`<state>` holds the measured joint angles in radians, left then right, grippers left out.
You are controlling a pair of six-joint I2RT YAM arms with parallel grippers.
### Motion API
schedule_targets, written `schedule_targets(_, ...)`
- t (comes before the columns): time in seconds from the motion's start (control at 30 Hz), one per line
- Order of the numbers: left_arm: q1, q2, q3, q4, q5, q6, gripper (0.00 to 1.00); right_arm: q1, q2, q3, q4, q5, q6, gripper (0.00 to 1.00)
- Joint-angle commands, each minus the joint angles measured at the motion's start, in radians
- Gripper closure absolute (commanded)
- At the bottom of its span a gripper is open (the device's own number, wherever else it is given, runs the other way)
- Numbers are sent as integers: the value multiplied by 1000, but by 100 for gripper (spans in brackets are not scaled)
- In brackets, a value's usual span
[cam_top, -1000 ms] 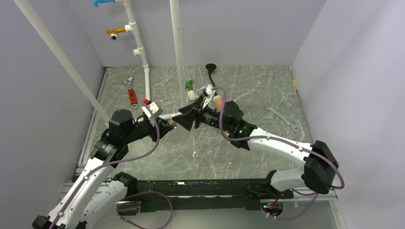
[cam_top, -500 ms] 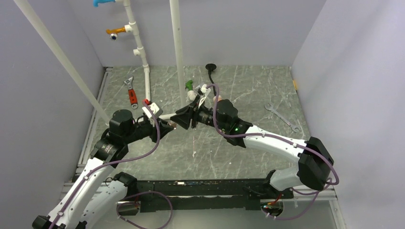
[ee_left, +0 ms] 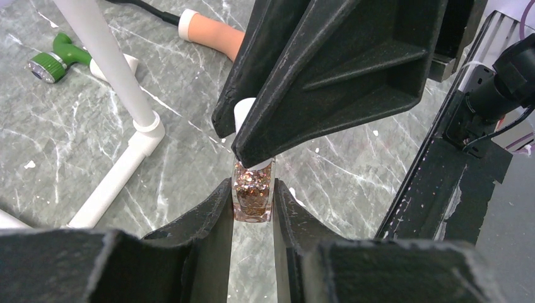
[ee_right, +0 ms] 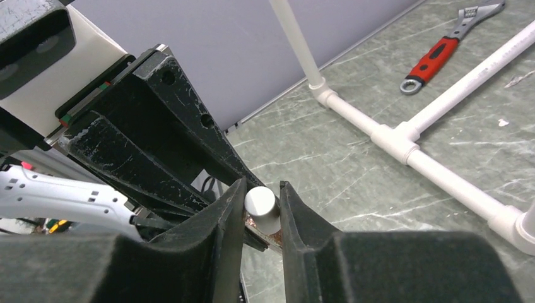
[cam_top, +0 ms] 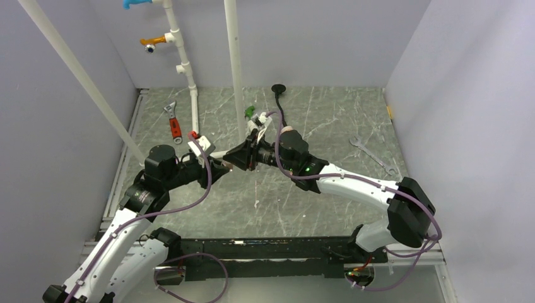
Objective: Paint the nails
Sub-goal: Unscrew the nail polish bottle.
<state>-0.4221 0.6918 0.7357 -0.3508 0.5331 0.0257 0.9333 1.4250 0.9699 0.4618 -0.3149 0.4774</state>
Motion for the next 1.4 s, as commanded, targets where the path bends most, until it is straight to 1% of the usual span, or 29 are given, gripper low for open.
schedule_targets(0.0, 0, 2, 51, 18, 13, 5, 100, 6, 7, 39, 35, -39, 16, 76)
schedule_targets(0.07, 0, 1, 52, 17, 13, 5, 100, 6, 6, 37, 32, -50, 12, 83)
schedule_targets(0.1, 0, -1, 52, 17, 12, 5, 100, 6, 4, 32, 32, -59, 6, 84)
schedule_targets(0.23, 1, -5, 52, 17, 15, 6, 100, 6, -20, -24, 99, -148, -26, 86)
schedule_targets(0.43, 1, -14, 53, 24, 55, 6, 100, 5, -33, -84, 190, -262, -41, 90)
schedule_targets(0.57, 0, -26, 45, 45, 122, 4, 100, 6, -46, -136, 304, -296, -21, 93)
schedule_targets(0.67, 0, -34, 41, 59, 175, 2, 100, 6, -53, -153, 355, -330, -22, 96)
schedule_targets(0.87, 0, -52, 33, 74, 340, 33, 100, 6, -61, -170, 455, -458, -32, 98)
schedule_targets(0.97, 0, -59, 36, 64, 392, 55, 100, 6, -67, -190, 509, -511, -40, 98)
schedule_targets(1.07, 0, -58, 38, 62, 444, 69, 100, 6, -80, -207, 542, -552, -53, 99)
schedule_targets(1.17, 0, -59, 36, 67, 482, 74, 100, 6, -99, -207, 522, -570, -84, 97)
schedule_targets(1.23, 1, -57, 37, 65, 482, 75, 100, 6, -107, -206, 506, -572, -101, 96)
schedule_targets(1.33, 0, -52, 40, 59, 485, 79, 100, 5, -113, -198, 461, -560, -121, 91)
schedule_targets(1.37, 0, -51, 40, 58, 491, 79, 100, 5, -113, -193, 446, -551, -124, 85)
